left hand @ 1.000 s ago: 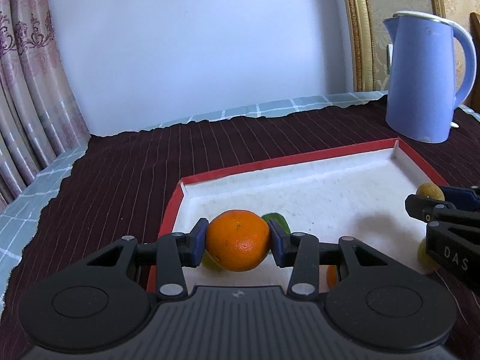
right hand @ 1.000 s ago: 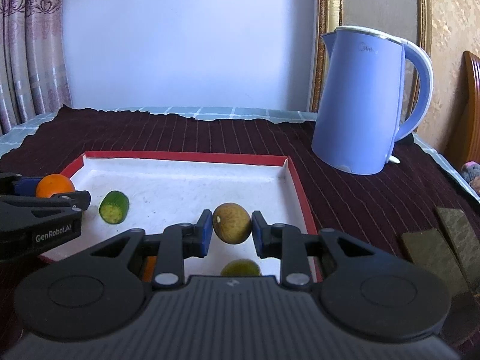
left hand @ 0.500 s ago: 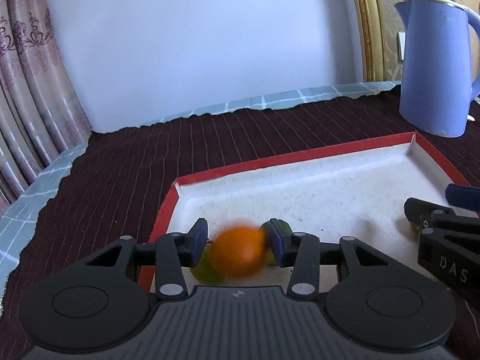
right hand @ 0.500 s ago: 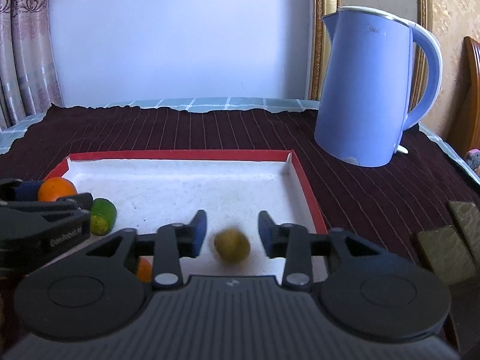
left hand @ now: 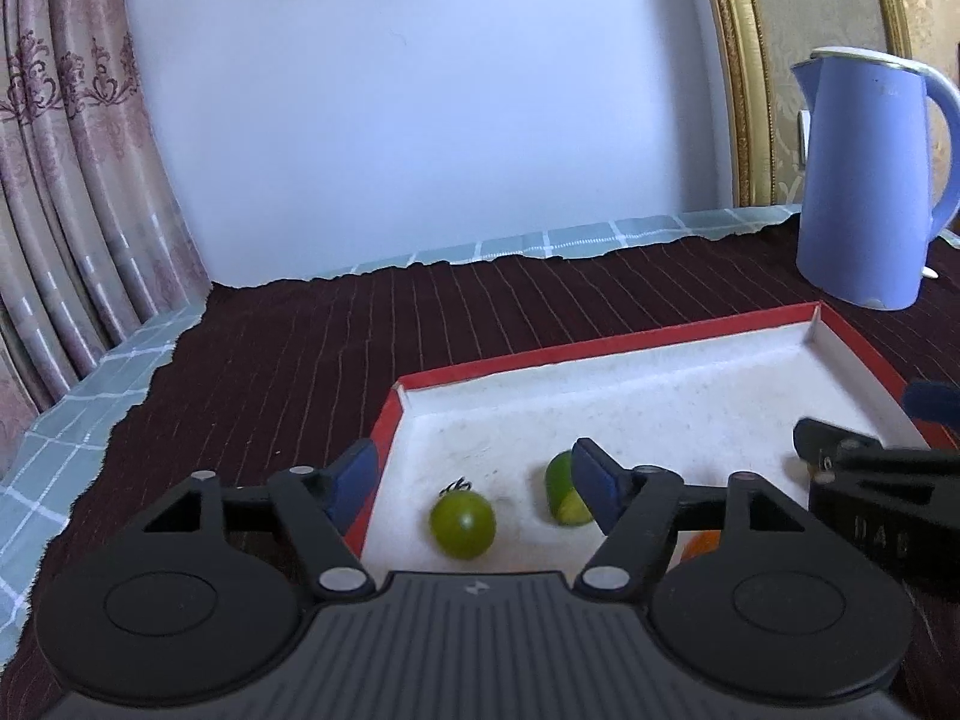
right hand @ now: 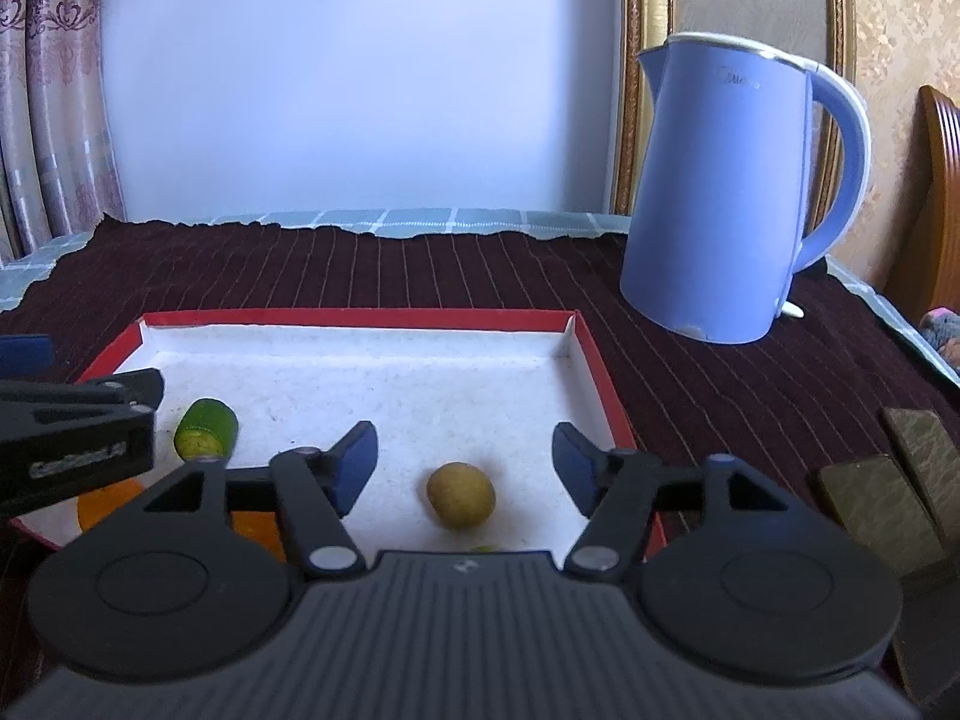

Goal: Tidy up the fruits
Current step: 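Withdraw both open tools from the tray toward the remaining items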

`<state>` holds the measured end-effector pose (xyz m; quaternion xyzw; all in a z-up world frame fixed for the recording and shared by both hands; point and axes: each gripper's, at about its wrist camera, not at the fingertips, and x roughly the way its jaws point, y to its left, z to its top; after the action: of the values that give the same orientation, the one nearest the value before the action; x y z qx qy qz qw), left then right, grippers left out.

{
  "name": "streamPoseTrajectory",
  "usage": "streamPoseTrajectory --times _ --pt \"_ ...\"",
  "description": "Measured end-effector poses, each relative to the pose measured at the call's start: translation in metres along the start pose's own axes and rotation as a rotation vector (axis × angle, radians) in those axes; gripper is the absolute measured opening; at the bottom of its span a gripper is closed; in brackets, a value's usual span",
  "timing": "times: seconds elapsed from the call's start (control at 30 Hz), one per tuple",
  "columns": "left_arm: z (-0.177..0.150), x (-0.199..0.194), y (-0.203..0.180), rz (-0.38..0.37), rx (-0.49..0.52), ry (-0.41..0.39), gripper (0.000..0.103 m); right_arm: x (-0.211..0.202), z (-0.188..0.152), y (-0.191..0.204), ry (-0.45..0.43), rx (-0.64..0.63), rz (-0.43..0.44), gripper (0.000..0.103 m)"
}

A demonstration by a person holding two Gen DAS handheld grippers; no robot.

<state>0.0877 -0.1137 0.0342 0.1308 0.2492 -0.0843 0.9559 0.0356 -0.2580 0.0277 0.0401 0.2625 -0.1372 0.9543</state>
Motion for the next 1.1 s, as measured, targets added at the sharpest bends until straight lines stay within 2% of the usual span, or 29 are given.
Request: streamPoseTrajectory --times 0.07,0.2,0.3,0.37,0.47,0.6,0.77,0.97,1.03,1.1 --pt "-0.006 -0.008 0.005 -0.004 0.001 -0.009 0.071 -0.005 -0.001 0.0 -0.009 0.0 0.0 0.073" --pt "-0.02 -0.026 0.018 -0.016 -0.011 -0.023 0.071 -0.022 -0.006 0.001 -0.051 0.007 -0.033 0.103" --pt "-0.031 -0.039 0.031 -0.039 -0.027 -0.036 0.071 -0.039 -0.01 0.001 -0.059 0.022 -0.065 0.103" --pt "-0.04 -0.048 0.042 -0.063 -0.049 -0.049 0.071 -0.05 -0.016 -0.001 -0.045 0.033 -0.053 0.103" --pt "-0.052 -0.058 0.053 -0.101 -0.078 -0.064 0.075 -0.068 -0.032 -0.005 -0.039 0.062 -0.007 0.103" --pt "-0.071 -0.068 0.061 -0.154 -0.075 -0.072 0.076 -0.089 -0.062 -0.007 -0.034 0.095 0.09 0.103" --pt "-0.089 -0.071 0.066 -0.101 -0.074 -0.11 0.076 -0.101 -0.087 0.008 0.001 0.019 0.24 0.103" --pt "-0.105 -0.055 0.073 -0.06 -0.1 -0.082 0.076 -0.112 -0.098 0.047 -0.004 -0.149 0.191 0.102" --pt "-0.107 -0.053 0.075 -0.058 -0.108 -0.075 0.076 -0.111 -0.098 0.055 0.022 -0.162 0.211 0.089" --pt "-0.108 -0.054 0.078 -0.073 -0.122 -0.083 0.076 -0.108 -0.097 0.06 0.055 -0.154 0.233 0.086"
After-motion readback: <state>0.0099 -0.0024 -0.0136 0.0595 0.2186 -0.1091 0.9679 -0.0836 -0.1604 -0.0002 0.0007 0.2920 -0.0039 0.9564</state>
